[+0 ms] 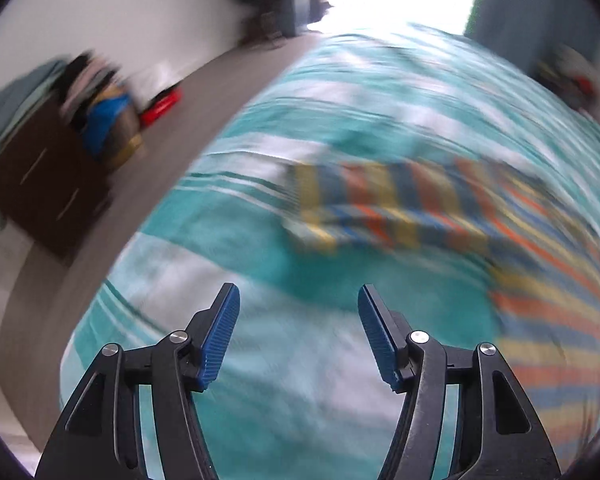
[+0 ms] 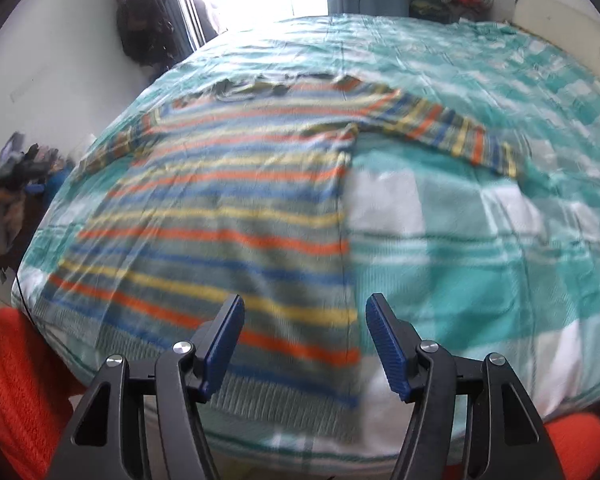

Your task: Fold small clothes

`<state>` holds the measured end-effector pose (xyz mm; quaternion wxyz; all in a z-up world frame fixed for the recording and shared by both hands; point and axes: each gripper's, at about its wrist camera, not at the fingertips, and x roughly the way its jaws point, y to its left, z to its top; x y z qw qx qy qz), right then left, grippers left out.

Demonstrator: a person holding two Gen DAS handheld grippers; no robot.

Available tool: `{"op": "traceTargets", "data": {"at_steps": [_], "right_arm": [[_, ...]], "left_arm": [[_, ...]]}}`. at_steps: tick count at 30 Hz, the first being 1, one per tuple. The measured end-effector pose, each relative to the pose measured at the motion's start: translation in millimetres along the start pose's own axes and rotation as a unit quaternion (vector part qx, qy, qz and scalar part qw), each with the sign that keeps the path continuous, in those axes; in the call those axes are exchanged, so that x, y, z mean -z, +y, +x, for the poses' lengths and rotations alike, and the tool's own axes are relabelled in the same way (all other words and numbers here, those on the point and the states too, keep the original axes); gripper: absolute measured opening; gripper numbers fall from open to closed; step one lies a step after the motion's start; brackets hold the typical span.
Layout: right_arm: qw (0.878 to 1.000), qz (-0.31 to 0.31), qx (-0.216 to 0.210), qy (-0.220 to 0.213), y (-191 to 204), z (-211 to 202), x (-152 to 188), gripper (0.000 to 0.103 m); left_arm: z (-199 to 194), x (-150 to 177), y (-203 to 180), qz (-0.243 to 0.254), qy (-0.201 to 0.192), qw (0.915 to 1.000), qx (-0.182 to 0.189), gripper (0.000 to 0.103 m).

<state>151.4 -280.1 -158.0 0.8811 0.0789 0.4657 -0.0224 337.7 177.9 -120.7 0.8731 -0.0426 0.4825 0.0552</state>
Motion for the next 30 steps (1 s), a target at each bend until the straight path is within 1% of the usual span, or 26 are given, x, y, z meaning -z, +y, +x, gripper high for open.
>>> {"op": "traceTargets", "data": {"at_steps": [2, 3, 4, 5, 6, 7, 8, 9, 10, 11, 12, 13, 14, 15, 16, 18, 19, 20, 21, 22, 24, 26, 27, 28, 29, 30], "right_arm": [[1.0, -0.02, -0.008, 0.0, 8, -1, -11, 0.063], [0.999, -0.03, -0.013, 0.002, 15, 1, -13, 0.063], [0.999, -0.04, -0.02, 0.003, 21, 3, -15, 0.063], [0.998, -0.052, -0.033, 0.009, 30, 8, -15, 0.063], [0.997, -0.057, -0.043, 0.019, 35, 14, -14, 0.063], [0.996, -0.058, -0.051, 0.036, 40, 25, -7, 0.063], [0.996, -0.056, -0.055, 0.048, 41, 32, -2, 0.063], [0.993, -0.046, -0.062, 0.085, 41, 49, 9, 0.063], [0.991, -0.036, -0.058, 0.117, 39, 62, 20, 0.063], [0.99, -0.027, -0.054, 0.131, 36, 66, 32, 0.064], [0.991, -0.022, -0.057, 0.119, 33, 61, 40, 0.064], [0.991, -0.022, -0.057, 0.117, 32, 57, 45, 0.064], [0.991, -0.023, -0.054, 0.124, 31, 52, 49, 0.063], [0.99, -0.02, -0.049, 0.133, 29, 46, 54, 0.063], [0.989, -0.016, -0.046, 0.136, 28, 43, 55, 0.063], [0.99, -0.008, -0.041, 0.135, 28, 31, 54, 0.063], [0.992, -0.01, -0.044, 0.119, 31, 23, 50, 0.063], [0.993, -0.011, -0.046, 0.106, 34, 18, 45, 0.063], [0.995, -0.016, -0.048, 0.086, 39, 12, 38, 0.063], [0.996, -0.02, -0.051, 0.073, 44, 10, 32, 0.063], [0.996, -0.023, -0.057, 0.06, 53, 14, 23, 0.063], [0.996, -0.029, -0.059, 0.056, 56, 25, 21, 0.063], [0.996, -0.035, -0.048, 0.072, 57, 40, 25, 0.063], [0.995, -0.036, -0.041, 0.086, 54, 46, 30, 0.063], [0.993, -0.036, -0.035, 0.104, 52, 56, 38, 0.064], [0.993, -0.034, -0.039, 0.104, 48, 59, 46, 0.065]], "left_arm": [[-34, 34, -34, 0.048, -0.011, 0.9976, 0.049, 0.071], [-45, 50, -49, 0.069, -0.015, 0.9952, 0.068, 0.074], [-59, 73, -71, 0.096, -0.02, 0.991, 0.091, 0.075], [-66, 91, -89, 0.118, -0.021, 0.9871, 0.106, 0.078], [-71, 105, -99, 0.131, -0.02, 0.9847, 0.112, 0.078], [-71, 122, -113, 0.149, -0.015, 0.9817, 0.117, 0.078], [-67, 142, -127, 0.169, -0.001, 0.9788, 0.116, 0.078], [-60, 158, -134, 0.178, 0.017, 0.9775, 0.111, 0.077], [-51, 175, -138, 0.187, 0.042, 0.9761, 0.103, 0.075], [-41, 194, -137, 0.192, 0.069, 0.9753, 0.084, 0.072], [-44, 209, -132, 0.194, 0.053, 0.9773, 0.066, 0.073], [-51, 215, -129, 0.199, 0.039, 0.9776, 0.057, 0.074], [-60, 218, -127, 0.208, 0.038, 0.9764, 0.046, 0.075], [-67, 216, -125, 0.207, 0.041, 0.9765, 0.044, 0.075], [-75, 211, -123, 0.201, 0.043, 0.9774, 0.049, 0.074], [-93, 203, -123, 0.191, 0.016, 0.9793, 0.065, 0.074], [-100, 196, -127, 0.19, -0.002, 0.9793, 0.07, 0.077], [-106, 188, -131, 0.188, -0.017, 0.9793, 0.073, 0.084], [-107, 181, -136, 0.183, -0.028, 0.9801, 0.073, 0.087], [-105, 178, -139, 0.178, -0.032, 0.9808, 0.074, 0.087], [-90, 172, -148, 0.166, -0.022, 0.9829, 0.077, 0.087], [-66, 178, -152, 0.149, 0.005, 0.9863, 0.071, 0.087], [-57, 187, -152, 0.146, 0.02, 0.9871, 0.064, 0.086], [-45, 196, -152, 0.147, 0.042, 0.9868, 0.053, 0.086], [-37, 207, -150, 0.151, 0.051, 0.9861, 0.045, 0.087], [-41, 216, -146, 0.156, 0.034, 0.9863, 0.041, 0.089]]}}
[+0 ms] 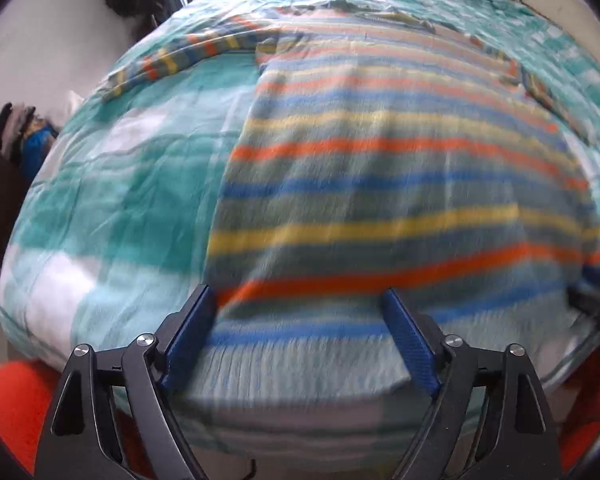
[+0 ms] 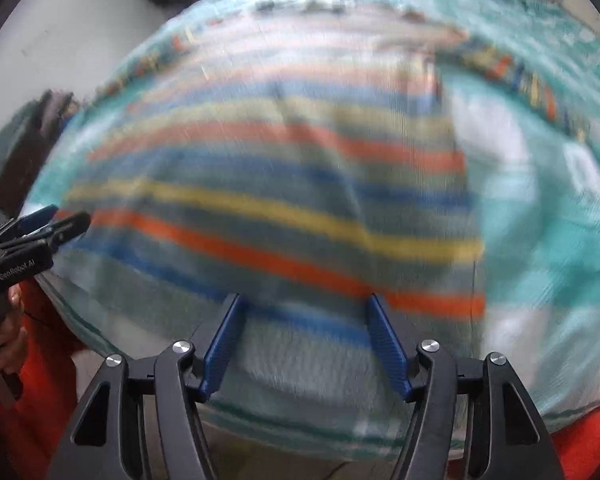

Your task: Fold small clothes

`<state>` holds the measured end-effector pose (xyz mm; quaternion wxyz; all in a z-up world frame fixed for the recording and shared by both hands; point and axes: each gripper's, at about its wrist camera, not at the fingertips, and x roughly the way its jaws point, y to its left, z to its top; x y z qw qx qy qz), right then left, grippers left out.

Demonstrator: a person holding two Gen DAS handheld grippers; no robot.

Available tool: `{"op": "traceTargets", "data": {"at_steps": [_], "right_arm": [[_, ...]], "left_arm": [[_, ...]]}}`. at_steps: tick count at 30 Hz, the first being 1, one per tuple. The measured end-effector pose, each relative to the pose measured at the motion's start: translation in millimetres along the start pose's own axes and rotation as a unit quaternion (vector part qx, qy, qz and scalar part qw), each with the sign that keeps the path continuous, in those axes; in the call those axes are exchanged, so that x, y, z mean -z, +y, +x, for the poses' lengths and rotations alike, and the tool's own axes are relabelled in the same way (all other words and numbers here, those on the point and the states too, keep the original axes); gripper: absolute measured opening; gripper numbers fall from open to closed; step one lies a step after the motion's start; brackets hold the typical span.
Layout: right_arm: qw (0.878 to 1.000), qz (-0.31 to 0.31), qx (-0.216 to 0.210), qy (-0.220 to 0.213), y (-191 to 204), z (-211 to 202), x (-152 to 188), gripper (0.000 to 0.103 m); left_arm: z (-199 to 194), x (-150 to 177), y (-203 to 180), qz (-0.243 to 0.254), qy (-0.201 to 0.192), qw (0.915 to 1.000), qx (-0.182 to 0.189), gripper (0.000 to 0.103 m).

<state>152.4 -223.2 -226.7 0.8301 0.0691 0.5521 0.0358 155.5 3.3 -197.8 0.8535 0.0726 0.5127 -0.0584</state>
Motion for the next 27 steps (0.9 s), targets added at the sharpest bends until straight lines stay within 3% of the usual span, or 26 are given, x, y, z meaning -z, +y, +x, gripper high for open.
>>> {"op": "traceTargets", "data": {"at_steps": [3, 27], "right_arm": [[1.0, -0.014, -0.001, -0.018, 0, -5, 14, 0.067], [0.998, -0.042, 0.03, -0.033, 9, 1, 24, 0.071]], "left_arm": [[-9, 9, -3, 0.021, -0.008, 0.9996, -0.017, 0.089], [-7, 17, 3, 0.0, -0.002, 0.9996, -0.027, 0.099]]}}
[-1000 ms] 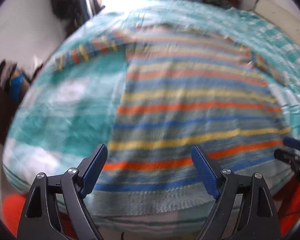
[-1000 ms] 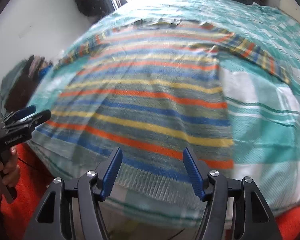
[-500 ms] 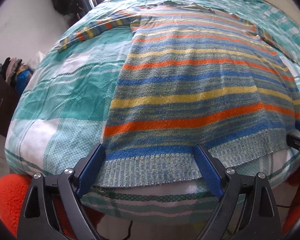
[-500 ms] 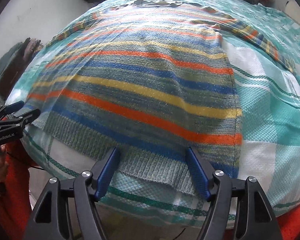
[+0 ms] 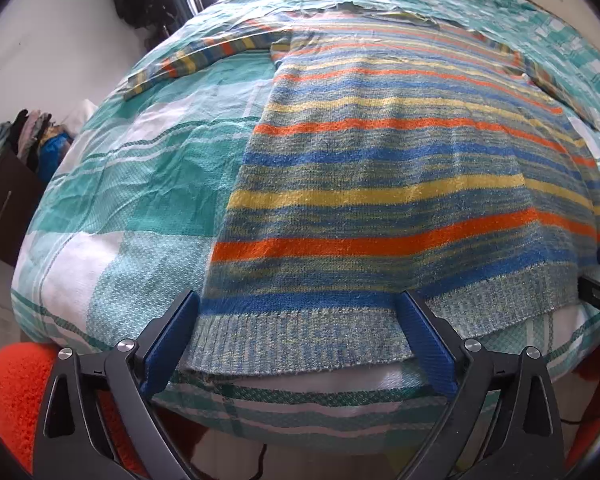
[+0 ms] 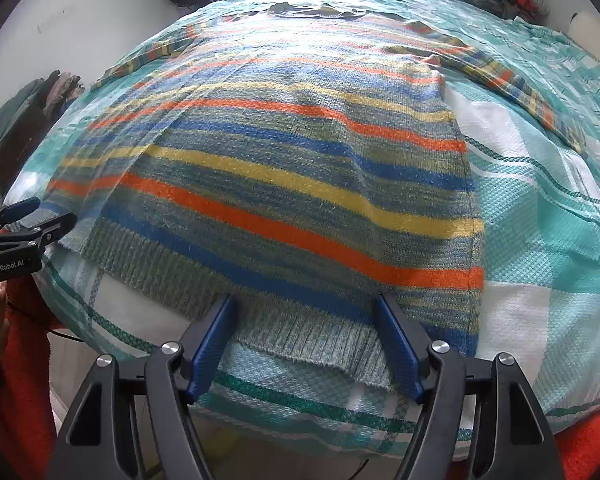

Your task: Fold small clothes

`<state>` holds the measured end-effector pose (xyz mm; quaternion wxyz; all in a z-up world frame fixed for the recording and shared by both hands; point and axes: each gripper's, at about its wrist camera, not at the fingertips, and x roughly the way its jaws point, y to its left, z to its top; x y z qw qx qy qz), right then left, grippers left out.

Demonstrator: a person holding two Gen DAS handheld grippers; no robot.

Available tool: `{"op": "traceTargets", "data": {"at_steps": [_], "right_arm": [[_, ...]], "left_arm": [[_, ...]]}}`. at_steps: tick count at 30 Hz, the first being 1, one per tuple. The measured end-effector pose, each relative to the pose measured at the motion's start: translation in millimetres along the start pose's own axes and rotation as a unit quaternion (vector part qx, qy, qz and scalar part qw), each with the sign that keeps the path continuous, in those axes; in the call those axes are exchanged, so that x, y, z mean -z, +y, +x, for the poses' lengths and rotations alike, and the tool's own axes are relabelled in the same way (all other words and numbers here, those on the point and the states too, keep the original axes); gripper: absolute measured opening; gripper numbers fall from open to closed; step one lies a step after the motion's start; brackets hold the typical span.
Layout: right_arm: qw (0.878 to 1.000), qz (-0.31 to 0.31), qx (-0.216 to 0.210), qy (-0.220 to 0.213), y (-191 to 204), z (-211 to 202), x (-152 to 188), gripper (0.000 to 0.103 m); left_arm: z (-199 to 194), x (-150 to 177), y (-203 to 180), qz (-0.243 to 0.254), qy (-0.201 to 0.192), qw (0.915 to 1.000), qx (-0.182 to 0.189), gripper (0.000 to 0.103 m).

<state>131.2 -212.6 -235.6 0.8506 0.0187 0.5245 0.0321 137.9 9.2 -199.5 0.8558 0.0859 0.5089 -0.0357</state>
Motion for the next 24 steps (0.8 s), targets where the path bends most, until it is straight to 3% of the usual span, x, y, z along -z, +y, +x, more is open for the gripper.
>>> {"op": "traceTargets", "data": {"at_steps": [12, 19, 22, 23, 24], "right_arm": [[1.0, 0.001, 0.0, -0.005, -1, -1, 2, 0.072], [1.0, -0.002, 0.006, 0.002, 3, -1, 2, 0.077], [1.0, -0.011, 0.001, 0.017, 6, 0, 4, 0.091], [0.999, -0.027, 0.002, 0.031, 12, 2, 7, 0.102], [0.998, -0.043, 0.012, 0.042, 18, 5, 10, 0.103]], "left_arm": [[-3, 6, 2, -0.009, -0.022, 0.9997, -0.006, 0.102], [-6, 7, -1, -0.002, -0.013, 0.9998, -0.012, 0.102], [-13, 8, -3, 0.014, -0.01, 0.9998, -0.012, 0.102], [-18, 8, -3, 0.013, -0.014, 0.9998, -0.007, 0.102], [-25, 7, -1, 0.006, -0.026, 0.9996, 0.005, 0.101]]}}
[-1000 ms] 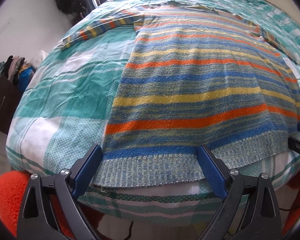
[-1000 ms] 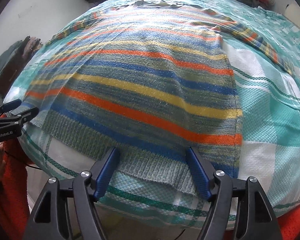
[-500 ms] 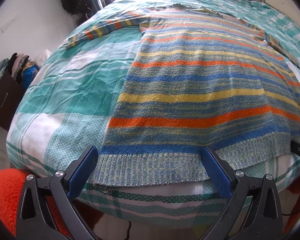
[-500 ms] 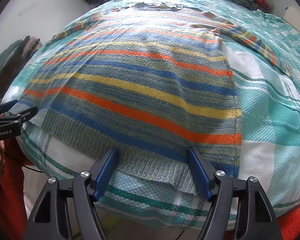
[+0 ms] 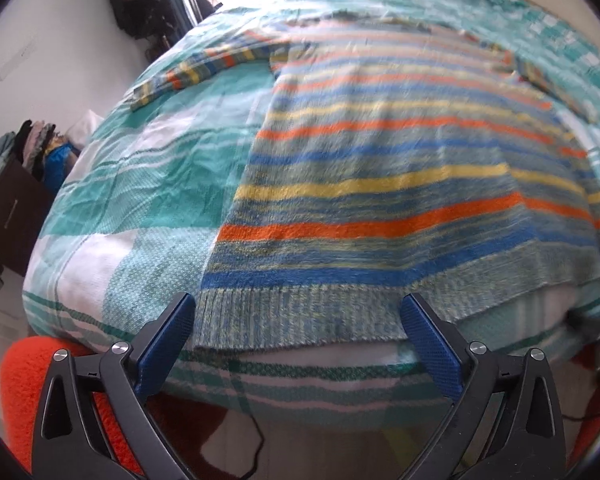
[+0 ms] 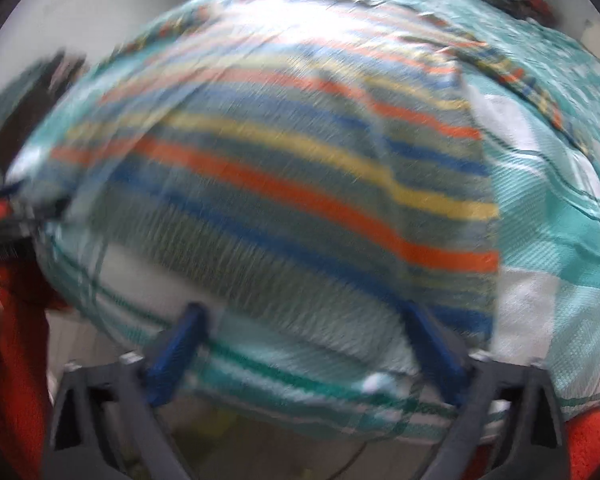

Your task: Fold small clothes

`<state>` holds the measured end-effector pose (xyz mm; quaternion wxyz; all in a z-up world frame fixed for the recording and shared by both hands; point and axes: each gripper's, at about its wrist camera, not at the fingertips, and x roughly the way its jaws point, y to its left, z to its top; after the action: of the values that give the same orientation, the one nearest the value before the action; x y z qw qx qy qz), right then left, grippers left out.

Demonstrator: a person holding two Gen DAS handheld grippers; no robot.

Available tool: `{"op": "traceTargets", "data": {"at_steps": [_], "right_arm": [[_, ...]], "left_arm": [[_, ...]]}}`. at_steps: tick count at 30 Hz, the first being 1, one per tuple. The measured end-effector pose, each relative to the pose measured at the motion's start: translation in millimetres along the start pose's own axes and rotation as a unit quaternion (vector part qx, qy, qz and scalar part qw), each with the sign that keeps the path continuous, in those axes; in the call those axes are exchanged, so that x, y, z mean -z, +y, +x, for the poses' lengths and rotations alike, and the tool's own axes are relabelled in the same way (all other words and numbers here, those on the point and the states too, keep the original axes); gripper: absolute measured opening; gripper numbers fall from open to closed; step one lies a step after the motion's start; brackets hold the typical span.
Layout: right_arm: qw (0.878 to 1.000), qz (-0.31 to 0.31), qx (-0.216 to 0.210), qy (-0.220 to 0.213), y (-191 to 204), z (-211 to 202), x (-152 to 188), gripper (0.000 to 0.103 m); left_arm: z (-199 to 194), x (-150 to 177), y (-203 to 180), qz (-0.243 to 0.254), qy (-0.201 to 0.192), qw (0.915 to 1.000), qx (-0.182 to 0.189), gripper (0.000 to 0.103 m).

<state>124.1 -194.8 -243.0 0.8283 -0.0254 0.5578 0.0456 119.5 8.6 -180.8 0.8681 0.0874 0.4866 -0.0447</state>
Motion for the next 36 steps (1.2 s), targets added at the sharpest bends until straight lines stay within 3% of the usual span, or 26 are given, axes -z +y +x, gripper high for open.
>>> {"op": "traceTargets", "data": {"at_steps": [2, 3, 7, 9, 12, 16, 19, 21, 23, 24, 26, 28, 31, 32, 33, 34, 36], "right_arm": [[0.999, -0.029, 0.028, 0.002, 12, -3, 3, 0.103], [0.999, -0.032, 0.023, -0.006, 15, -9, 5, 0.102], [0.995, 0.028, -0.066, -0.065, -3, -46, 5, 0.099], [0.99, 0.055, -0.086, -0.101, -21, -65, 1, 0.099], [0.98, 0.104, -0.095, -0.142, -66, -83, -12, 0.099], [0.961, 0.184, -0.091, -0.184, -162, -82, -40, 0.099], [0.932, 0.288, -0.078, -0.207, -256, -72, -52, 0.095], [0.894, 0.394, -0.105, -0.186, -334, -40, -53, 0.083], [0.861, 0.464, -0.133, -0.158, -377, -11, -46, 0.071], [0.84, 0.503, -0.146, -0.142, -397, 7, -42, 0.071], [0.806, 0.541, -0.187, -0.151, -418, 31, -41, 0.071], [0.805, 0.539, -0.195, -0.155, -430, 42, -53, 0.071], [0.817, 0.528, -0.167, -0.162, -441, 57, -79, 0.07], [0.819, 0.527, -0.158, -0.162, -443, 60, -86, 0.061], [0.827, 0.524, -0.134, -0.155, -443, 63, -93, 0.029], [0.83, 0.524, -0.122, -0.148, -442, 65, -95, 0.008], [0.835, 0.517, -0.098, -0.159, -438, 50, -107, 0.005]], "left_arm": [[-15, -3, 3, -0.018, -0.03, 0.9992, 0.021, 0.101], [-23, -6, 6, -0.029, -0.046, 0.9982, 0.028, 0.101], [-47, -32, 16, -0.067, -0.103, 0.9911, 0.052, 0.102], [-49, -51, 16, -0.062, -0.119, 0.9897, 0.051, 0.102], [-35, -86, 13, -0.05, -0.128, 0.9896, 0.042, 0.102], [6, -105, 9, -0.045, -0.097, 0.9934, 0.04, 0.102], [36, -93, 12, -0.06, -0.067, 0.9956, 0.029, 0.101], [44, -79, 16, -0.071, -0.057, 0.9954, 0.028, 0.101], [50, -68, 19, -0.077, -0.045, 0.9958, 0.022, 0.101], [52, -65, 20, -0.079, -0.042, 0.9958, 0.021, 0.101], [52, -66, 22, -0.082, -0.044, 0.9954, 0.022, 0.101], [54, -67, 21, -0.083, -0.046, 0.9953, 0.017, 0.101], [60, -65, 18, -0.078, -0.04, 0.9961, 0.012, 0.101], [61, -65, 18, -0.078, -0.04, 0.9961, 0.012, 0.102], [60, -66, 18, -0.079, -0.041, 0.996, 0.014, 0.102], [60, -66, 20, -0.08, -0.041, 0.9958, 0.017, 0.102], [58, -64, 23, -0.085, -0.04, 0.9953, 0.024, 0.101]]}}
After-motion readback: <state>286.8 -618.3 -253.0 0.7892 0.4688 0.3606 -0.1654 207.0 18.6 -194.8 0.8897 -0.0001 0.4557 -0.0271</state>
